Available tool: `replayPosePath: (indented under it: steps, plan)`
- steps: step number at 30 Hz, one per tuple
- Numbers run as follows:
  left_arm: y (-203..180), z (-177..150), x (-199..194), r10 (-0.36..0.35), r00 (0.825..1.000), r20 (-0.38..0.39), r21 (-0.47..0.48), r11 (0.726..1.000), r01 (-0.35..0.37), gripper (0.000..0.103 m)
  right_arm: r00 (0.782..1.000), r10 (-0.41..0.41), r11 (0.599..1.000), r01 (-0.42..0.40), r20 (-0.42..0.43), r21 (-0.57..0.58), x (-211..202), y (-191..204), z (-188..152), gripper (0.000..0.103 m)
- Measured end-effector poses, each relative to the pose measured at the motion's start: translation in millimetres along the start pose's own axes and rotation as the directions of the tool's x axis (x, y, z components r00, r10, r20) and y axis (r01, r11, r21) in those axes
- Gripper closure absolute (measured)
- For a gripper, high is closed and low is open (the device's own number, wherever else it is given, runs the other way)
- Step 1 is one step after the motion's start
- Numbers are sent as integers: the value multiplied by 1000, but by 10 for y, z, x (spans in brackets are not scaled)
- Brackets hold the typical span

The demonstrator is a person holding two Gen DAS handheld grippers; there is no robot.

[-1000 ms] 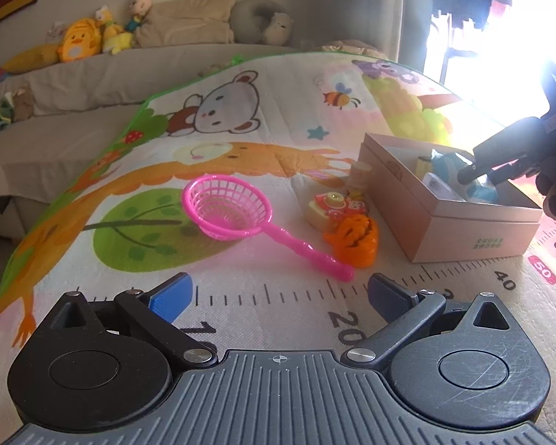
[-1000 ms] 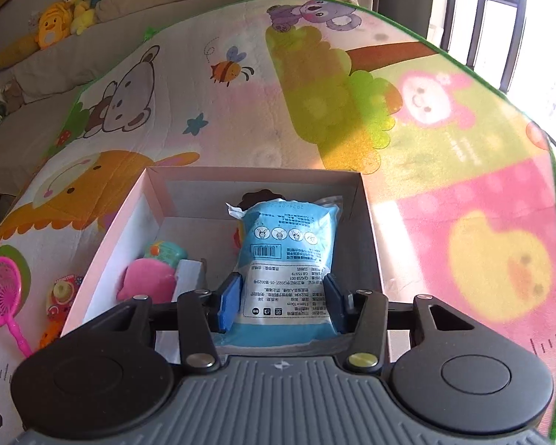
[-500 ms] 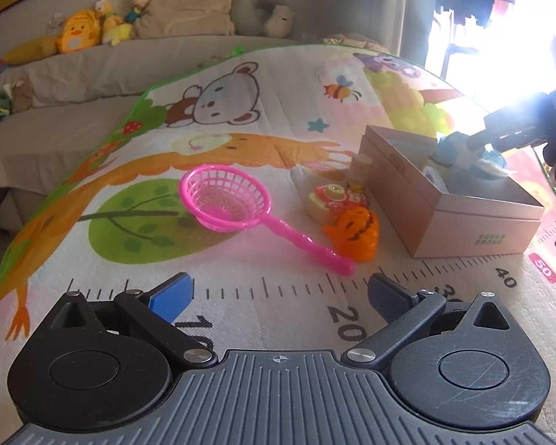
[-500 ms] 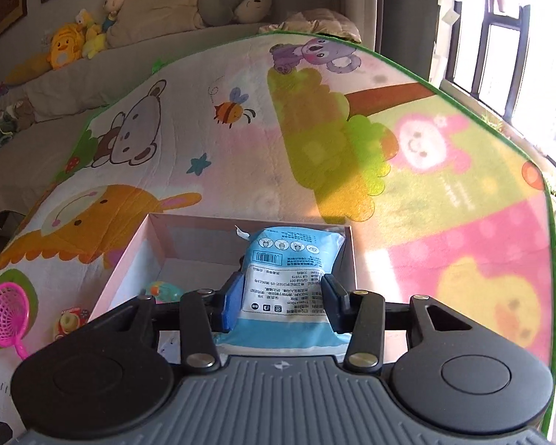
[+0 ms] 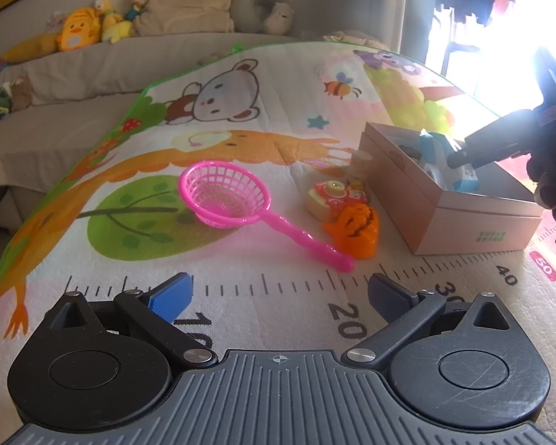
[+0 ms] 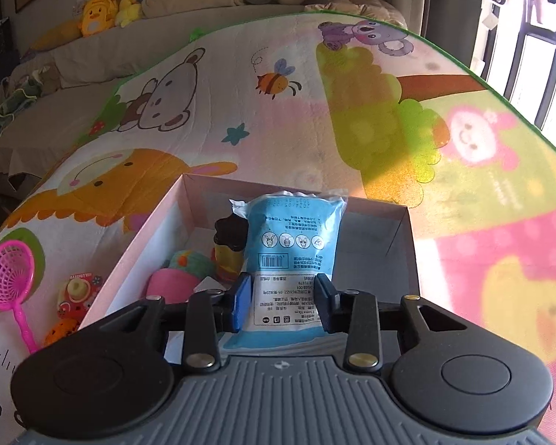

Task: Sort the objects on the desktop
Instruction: 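Lower the blue bag into the pink box and open the right tool, then withdraw the right tool from the box toward the toys on the mat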

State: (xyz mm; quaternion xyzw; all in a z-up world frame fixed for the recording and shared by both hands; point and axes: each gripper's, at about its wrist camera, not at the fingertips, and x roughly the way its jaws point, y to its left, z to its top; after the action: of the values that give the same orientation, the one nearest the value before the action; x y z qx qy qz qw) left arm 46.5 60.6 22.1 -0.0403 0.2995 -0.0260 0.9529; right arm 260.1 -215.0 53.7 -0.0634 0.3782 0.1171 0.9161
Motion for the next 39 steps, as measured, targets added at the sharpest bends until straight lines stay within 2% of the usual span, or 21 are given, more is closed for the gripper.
replayPosePath:
  steps: [2, 7, 10, 13, 16, 17, 19, 21, 23, 25, 28, 31, 34, 36, 39]
  plan:
    - [-3, -2, 3, -2, 1000, -2, 0, 1000, 2, 0, 1000, 1, 1000, -1, -1, 12, -45, -55, 24, 67]
    - [-15, 2, -4, -2, 1000, -3, 3, 1000, 2, 0, 996, -20, 997, 14, 87, 77, -68, -187, 266, 67]
    - [-48, 21, -16, -7, 1000, -5, 13, 1000, 7, 0, 997, -36, 998, 33, 62, 46, 149, -148, 363, 67]
    - [-60, 41, -38, -7, 1000, -4, 25, 1000, 7, 0, 996, -35, 999, 38, -79, 39, 417, -143, 291, 68]
    - [-39, 52, 0, 10, 1000, -12, 26, 1000, -10, 0, 997, -69, 998, 70, -42, 10, 288, -73, 229, 68]
    - [-30, 54, 28, 16, 1000, -18, 22, 1000, -16, 0, 998, -65, 998, 65, 1, 3, 163, -18, 237, 68]
    - [-28, 50, 70, 28, 999, -27, 19, 999, -27, 0, 998, 12, 999, -9, 62, -36, -68, 151, 312, 68]
    - [-49, 34, 90, 37, 999, -28, 28, 999, -36, 0, 994, 82, 995, -77, 74, -68, -189, 346, 402, 68]
    - [-76, 7, 87, 40, 999, -22, 45, 998, -39, 0, 985, 168, 980, -162, 39, -112, -168, 631, 511, 68]
    - [-96, -18, 87, 38, 999, -16, 57, 998, -37, 0, 982, 190, 972, -189, -7, -142, -9, 862, 569, 68]
    - [-73, -29, 66, 25, 1000, -3, 50, 998, -24, 0, 991, 124, 970, -131, -45, -206, 357, 1182, 637, 68]
    - [-34, -37, 62, 12, 1000, -1, 31, 999, -12, 0, 996, 52, 971, -68, -75, -228, 677, 1294, 672, 71]
    - [-4, -35, 66, -1, 1000, -4, 14, 1000, 1, 0, 994, 8, 965, -35, -105, -259, 803, 1389, 645, 73]
    - [6, -37, 68, -8, 1000, -7, 7, 1000, 8, 0, 990, 14, 960, -52, -140, -276, 807, 1444, 591, 74]
    - [14, -37, 68, -13, 1000, -9, 2, 1000, 13, 0, 975, 68, 958, -124, -211, -260, 757, 1508, 440, 75]
